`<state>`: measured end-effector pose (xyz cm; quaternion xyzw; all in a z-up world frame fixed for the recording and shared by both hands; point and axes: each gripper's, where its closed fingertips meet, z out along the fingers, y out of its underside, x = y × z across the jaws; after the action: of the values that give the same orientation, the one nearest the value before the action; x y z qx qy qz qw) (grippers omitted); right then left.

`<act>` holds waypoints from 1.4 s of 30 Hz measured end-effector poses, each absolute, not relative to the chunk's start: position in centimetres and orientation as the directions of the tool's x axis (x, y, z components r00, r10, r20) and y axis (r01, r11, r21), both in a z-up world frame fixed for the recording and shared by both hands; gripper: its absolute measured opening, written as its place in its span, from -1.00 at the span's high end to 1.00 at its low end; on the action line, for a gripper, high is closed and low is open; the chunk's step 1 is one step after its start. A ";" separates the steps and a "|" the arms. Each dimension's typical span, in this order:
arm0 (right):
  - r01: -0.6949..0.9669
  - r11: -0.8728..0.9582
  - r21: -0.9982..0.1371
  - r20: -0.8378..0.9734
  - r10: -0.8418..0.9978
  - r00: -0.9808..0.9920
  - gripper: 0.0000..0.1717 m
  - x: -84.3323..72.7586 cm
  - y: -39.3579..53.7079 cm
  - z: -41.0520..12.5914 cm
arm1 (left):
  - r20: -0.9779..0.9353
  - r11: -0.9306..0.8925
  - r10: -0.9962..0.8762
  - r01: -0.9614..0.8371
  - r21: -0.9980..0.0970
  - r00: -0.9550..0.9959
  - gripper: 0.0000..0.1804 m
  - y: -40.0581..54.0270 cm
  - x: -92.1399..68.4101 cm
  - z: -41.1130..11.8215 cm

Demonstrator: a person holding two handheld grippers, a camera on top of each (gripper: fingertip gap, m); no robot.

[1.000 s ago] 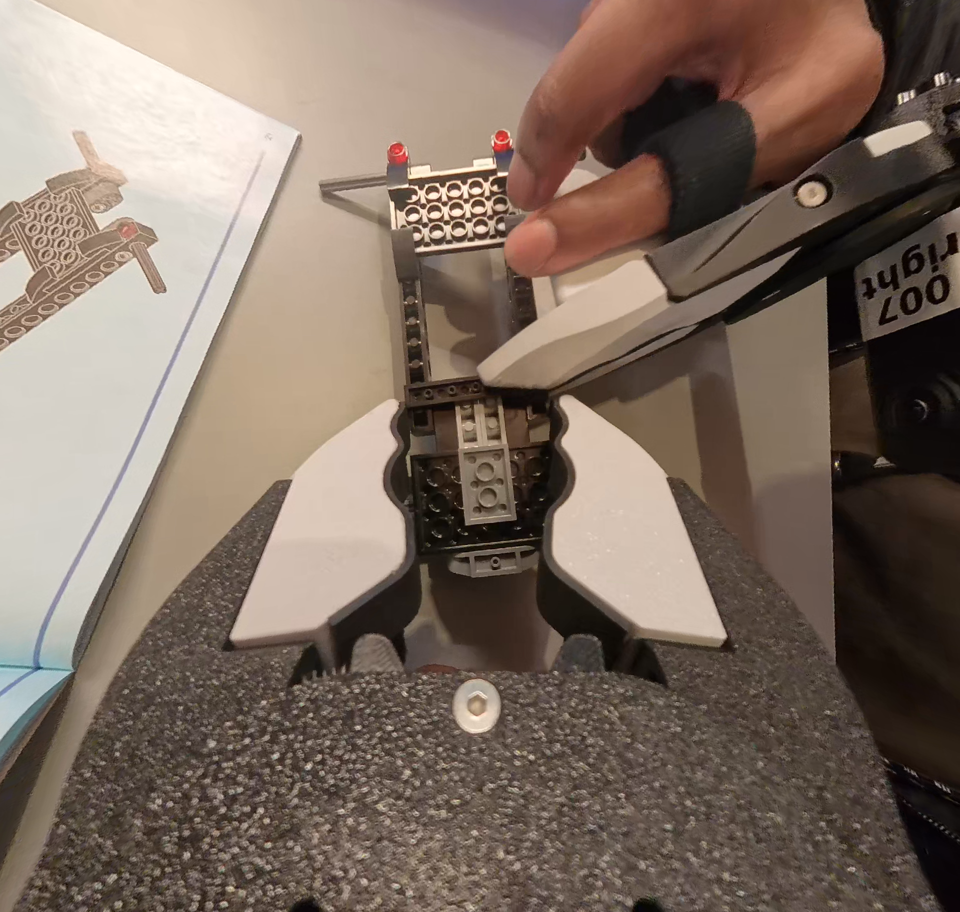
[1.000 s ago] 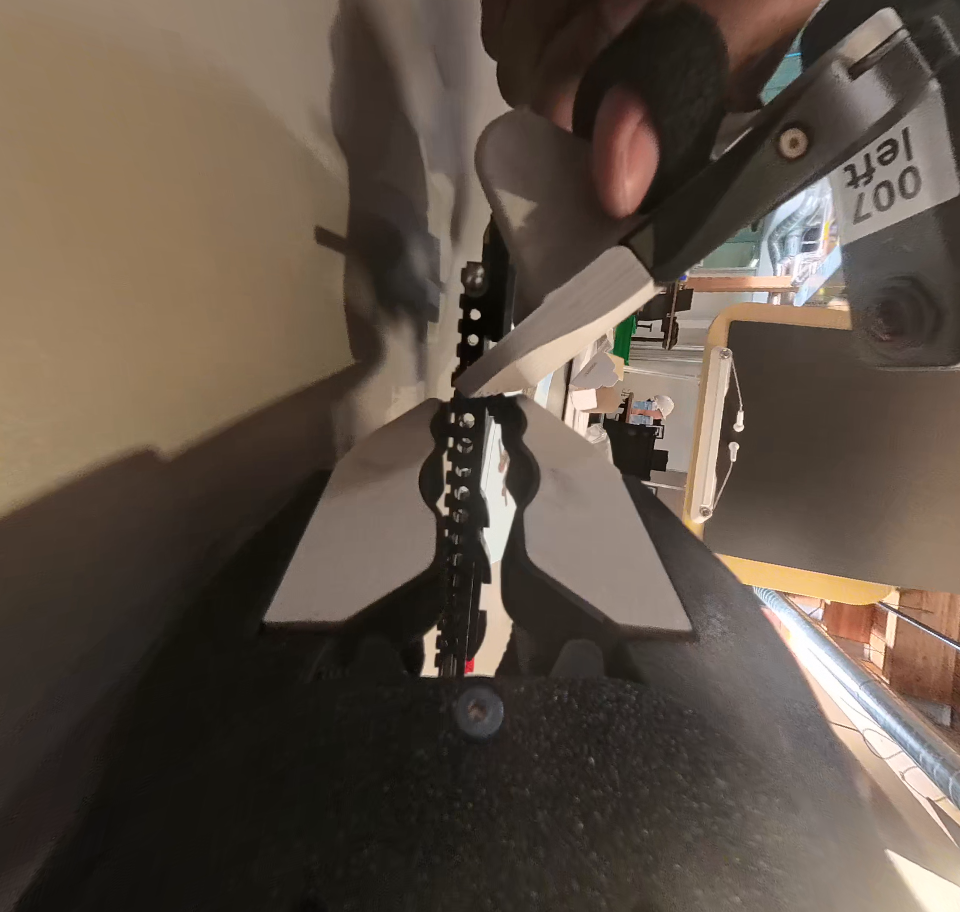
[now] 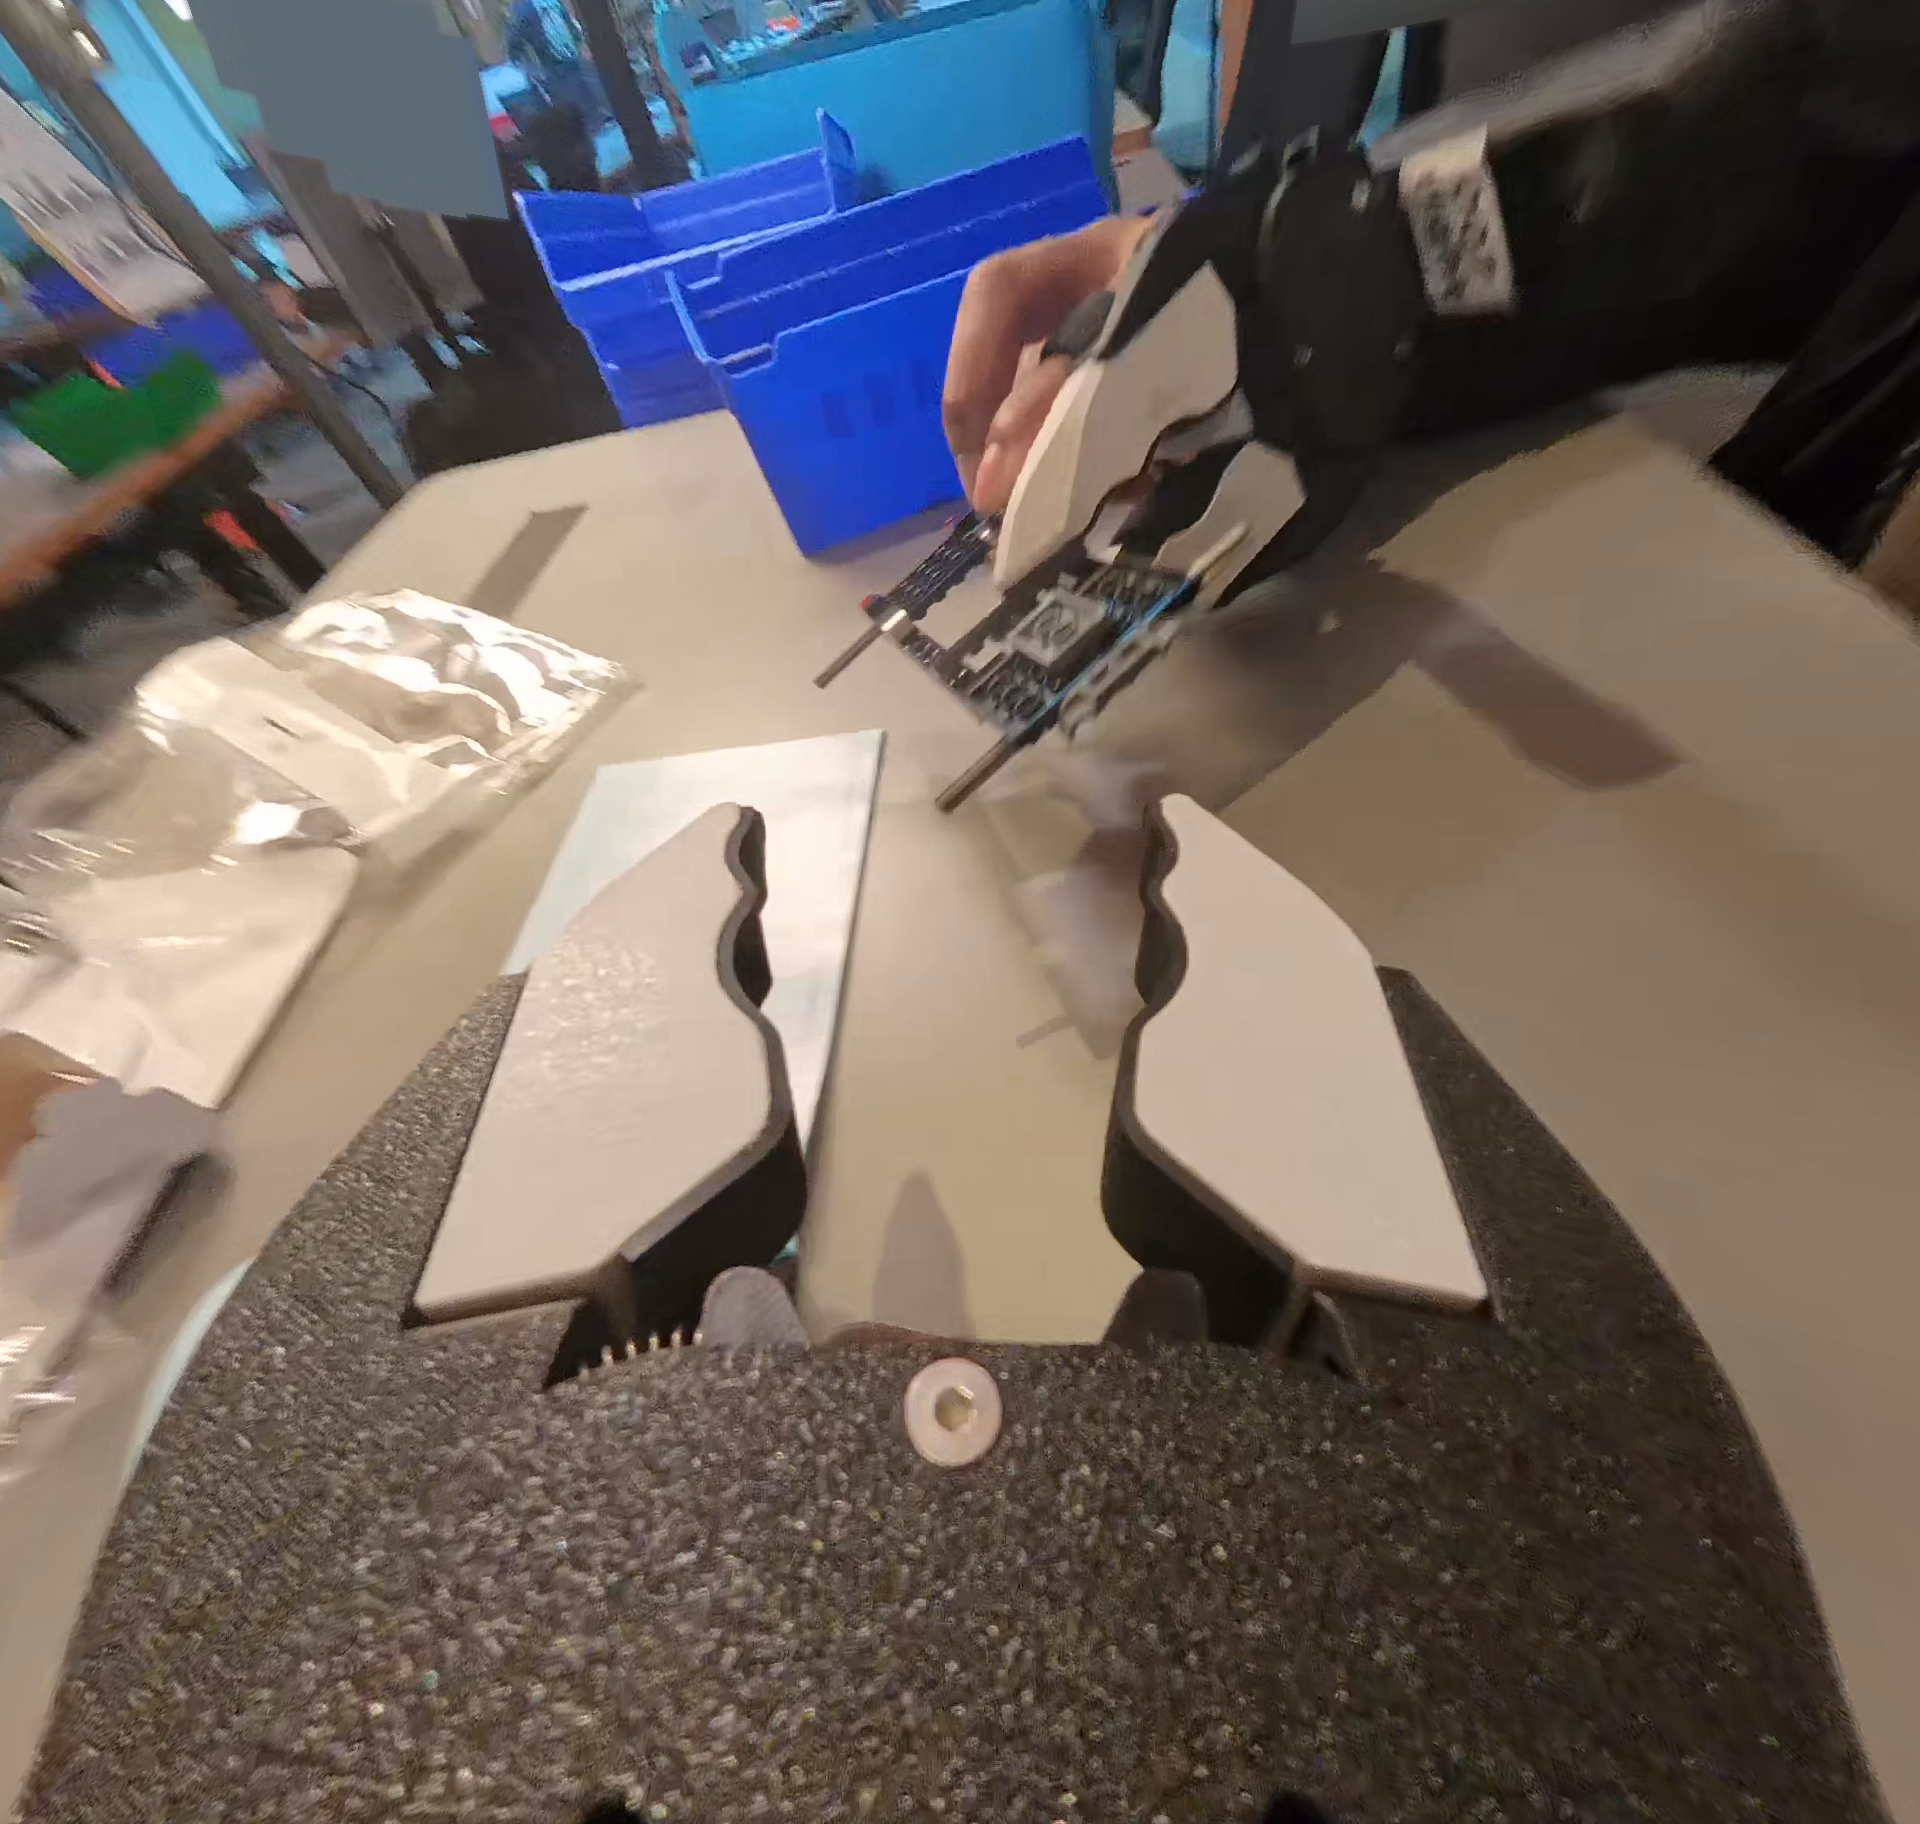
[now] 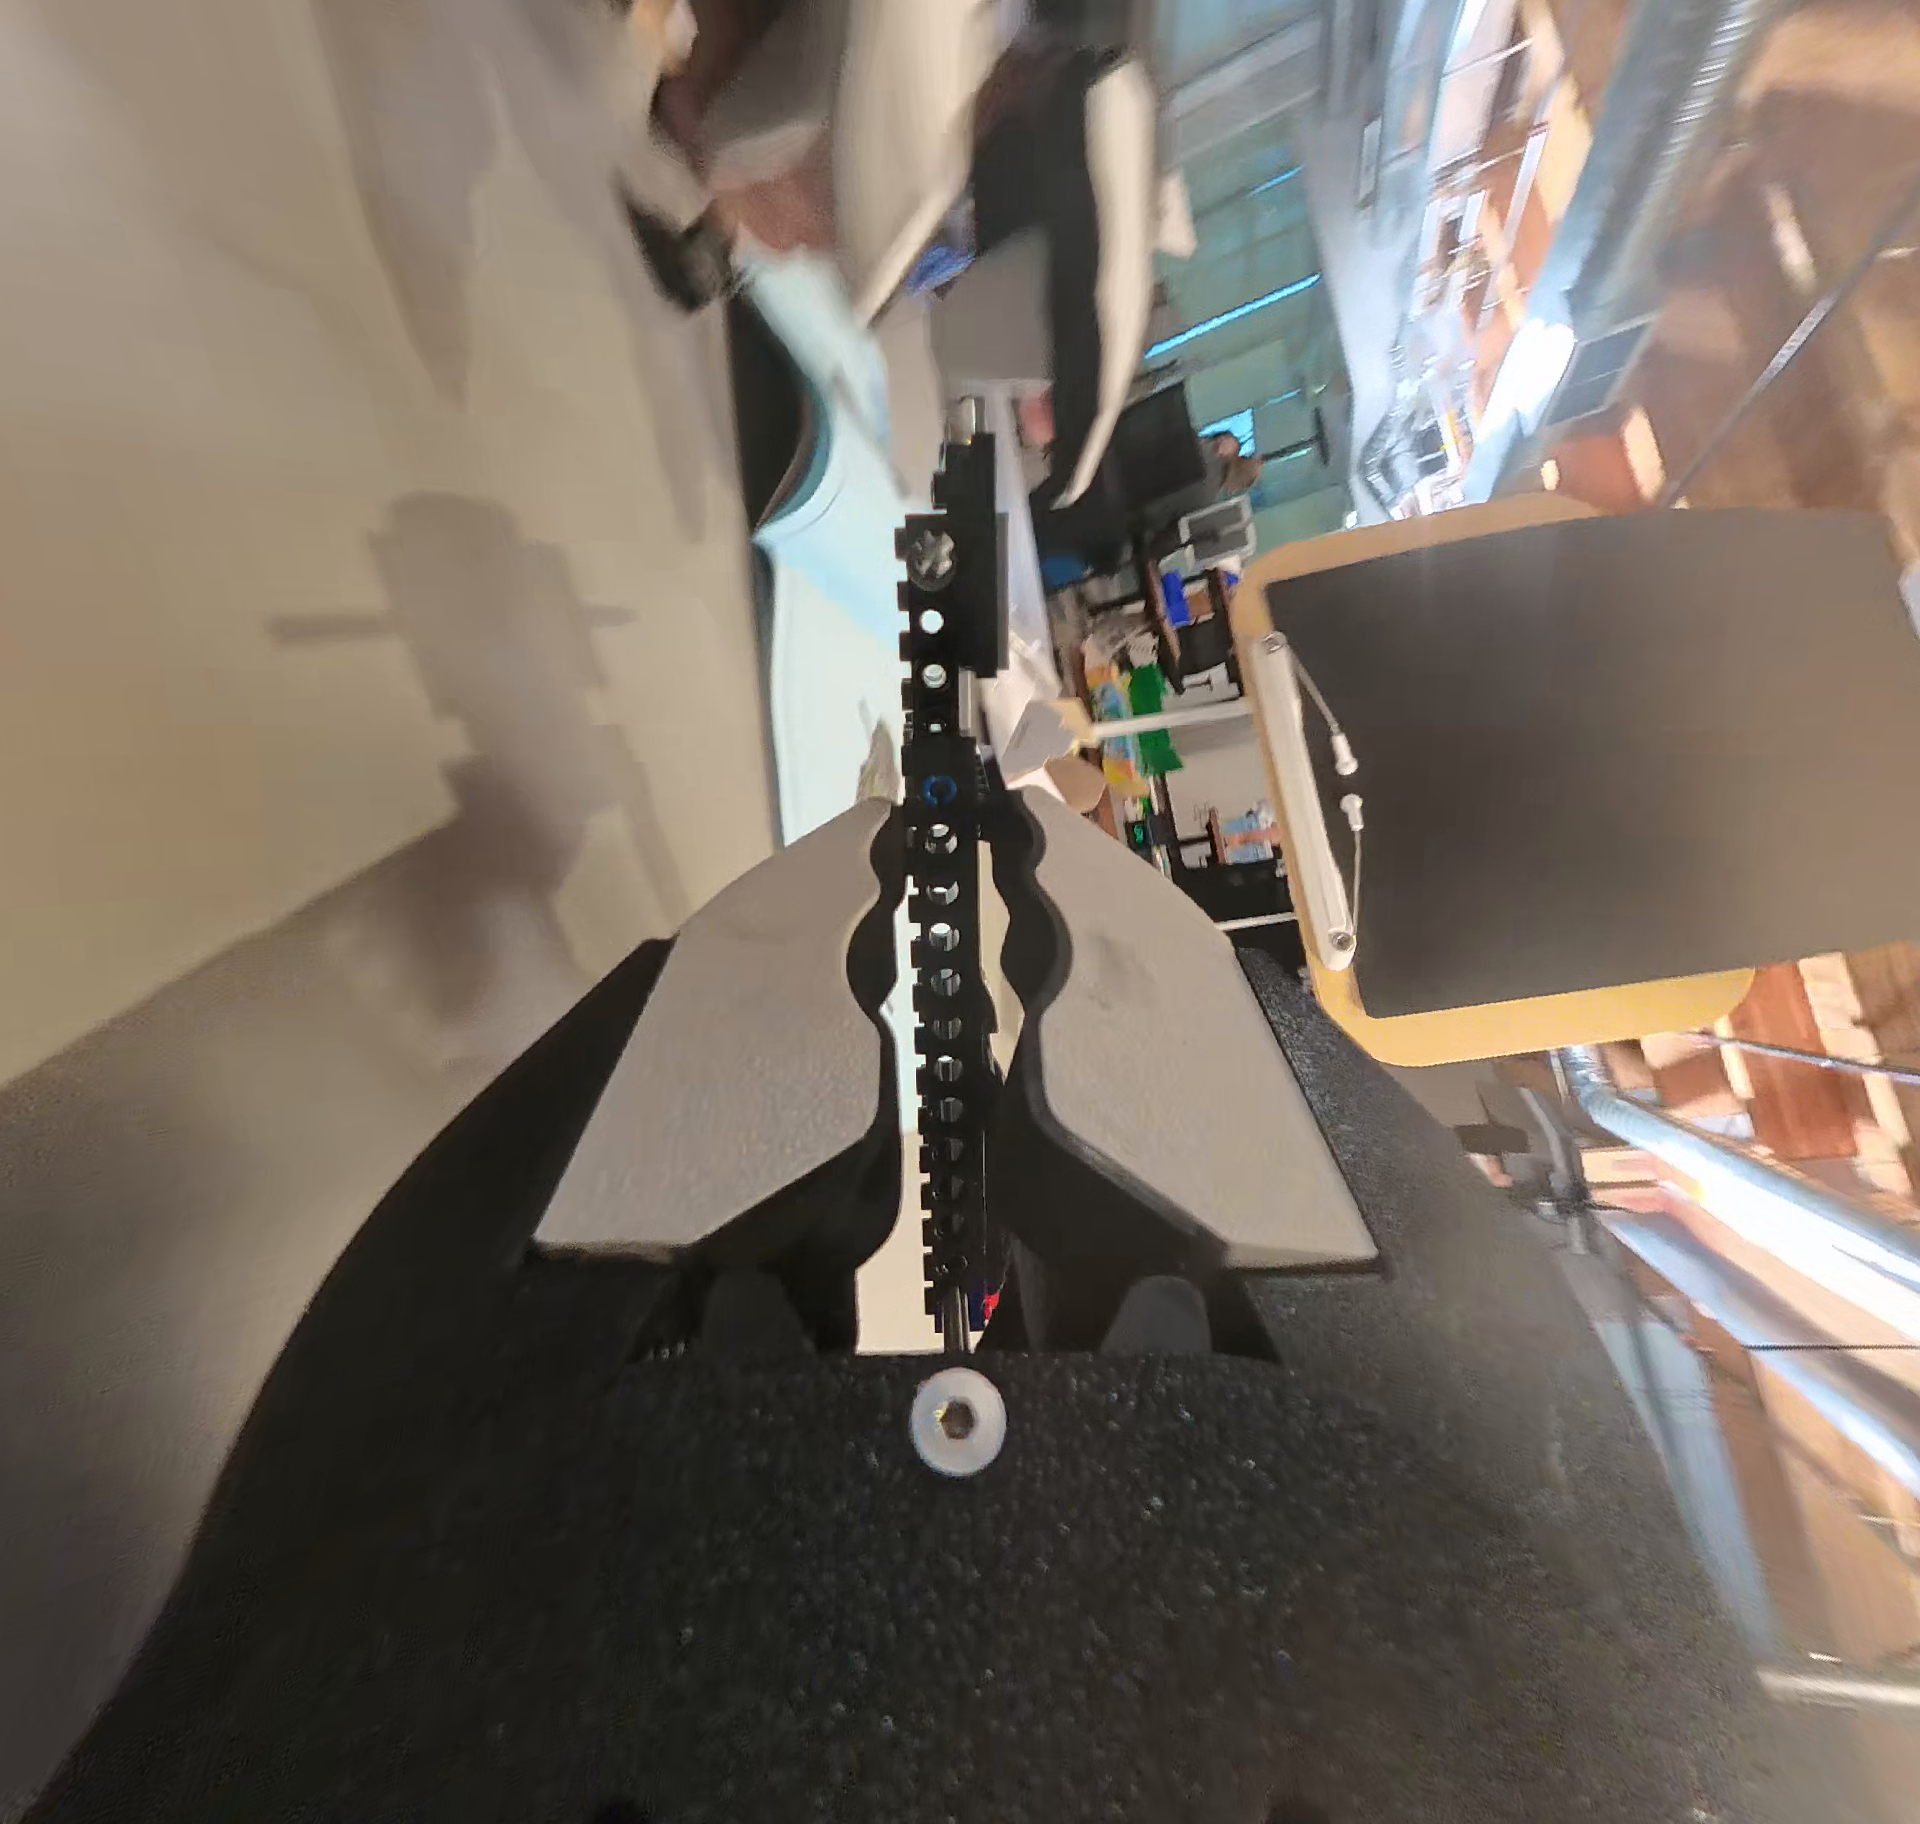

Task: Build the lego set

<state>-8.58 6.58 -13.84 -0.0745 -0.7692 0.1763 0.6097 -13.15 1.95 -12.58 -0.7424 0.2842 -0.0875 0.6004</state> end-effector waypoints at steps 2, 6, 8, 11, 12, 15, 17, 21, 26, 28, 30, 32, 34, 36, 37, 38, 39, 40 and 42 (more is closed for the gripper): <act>-0.139 0.899 -0.415 0.897 0.379 -0.226 0.82 -8.4 6.2 -12.9 | -0.359 -0.051 -0.477 -0.433 -0.900 0.802 0.23 2.8 -13.2 -13.2; -0.272 0.836 -0.476 0.877 0.428 -0.219 0.82 -7.2 4.5 -11.3 | -0.608 0.105 -0.325 -0.612 -0.784 0.724 0.22 5.1 -12.0 -12.4; -0.337 0.799 -0.498 0.867 0.446 -0.224 0.82 -6.5 3.5 -10.6 | -0.681 0.159 -0.305 -0.669 -0.726 0.666 0.21 5.7 -10.4 -12.3; -0.404 0.746 -0.530 0.848 0.470 -0.244 0.82 -5.6 2.5 -9.8 | -0.722 0.240 -0.302 -0.683 -0.690 0.623 0.29 5.7 -8.1 -11.6; -0.419 0.737 -0.531 0.847 0.471 -0.245 0.82 -5.4 2.3 -9.6 | -0.724 0.263 -0.305 -0.677 -0.688 0.618 0.34 5.5 -7.4 -11.3; -0.452 0.711 -0.538 0.842 0.474 -0.257 0.82 -4.9 1.8 -9.3 | -0.729 0.308 -0.307 -0.661 -0.684 0.612 0.51 5.0 -6.2 -10.4; -0.467 0.697 -0.544 0.838 0.478 -0.263 0.82 -4.6 1.7 -9.1 | -0.725 0.325 -0.312 -0.648 -0.689 0.615 0.60 4.7 -5.7 -10.0; -0.491 0.680 -0.545 0.837 0.474 -0.272 0.82 -3.8 1.4 -8.7 | -0.720 0.350 -0.327 -0.629 -0.694 0.613 0.69 4.1 -4.9 -9.6; -0.512 0.647 -0.565 0.823 0.484 -0.297 0.82 -3.5 0.9 -8.4 | -0.723 0.372 -0.345 -0.619 -0.691 0.599 0.77 3.7 -3.9 -9.4; -0.518 0.636 -0.572 0.818 0.487 -0.305 0.82 -3.3 0.9 -8.3 | -0.729 0.379 -0.342 -0.622 -0.685 0.594 0.78 3.6 -3.7 -9.3; -0.521 0.629 -0.577 0.815 0.489 -0.312 0.82 -3.1 1.0 -8.4 | -0.745 0.385 -0.328 -0.638 -0.667 0.581 0.78 3.5 -3.6 -9.3; -0.524 0.622 -0.582 0.811 0.491 -0.318 0.82 -3.0 1.0 -8.4 | -0.767 0.391 -0.303 -0.661 -0.641 0.565 0.78 3.5 -3.5 -9.2; -0.529 0.608 -0.592 0.803 0.499 -0.326 0.82 -2.9 1.1 -8.3 | -0.784 0.399 -0.281 -0.676 -0.620 0.553 0.79 3.3 -3.4 -9.1; -0.533 0.596 -0.600 0.797 0.504 -0.332 0.82 -2.8 1.2 -8.3 | -0.791 0.404 -0.274 -0.681 -0.611 0.547 0.79 3.2 -3.1 -8.9; -0.535 0.592 -0.603 0.794 0.507 -0.335 0.81 -2.7 1.3 -8.3 | -0.793 0.404 -0.273 -0.683 -0.609 0.545 0.79 3.2 -3.1 -8.8; -0.536 0.589 -0.605 0.793 0.508 -0.337 0.81 -2.7 1.3 -8.3 | -0.794 0.403 -0.272 -0.686 -0.607 0.543 0.79 3.2 -3.0 -8.8; -0.537 0.587 -0.606 0.792 0.509 -0.338 0.81 -2.7 1.4 -8.3 | -0.794 0.400 -0.275 -0.686 -0.608 0.543 0.80 3.1 -3.0 -8.8; -0.538 0.585 -0.607 0.791 0.510 -0.339 0.81 -2.7 1.5 -8.3 | -0.791 0.399 -0.277 -0.684 -0.611 0.545 0.80 3.1 -3.0 -8.8; -0.539 0.582 -0.609 0.789 0.512 -0.338 0.81 -2.7 1.6 -8.3 | -0.788 0.400 -0.273 -0.680 -0.615 0.552 0.81 3.1 -2.9 -8.7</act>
<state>-2.72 1.62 -8.31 0.0099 -0.6784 0.4571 0.5751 -2.91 3.06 -8.72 -0.5282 0.4509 0.1441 0.7049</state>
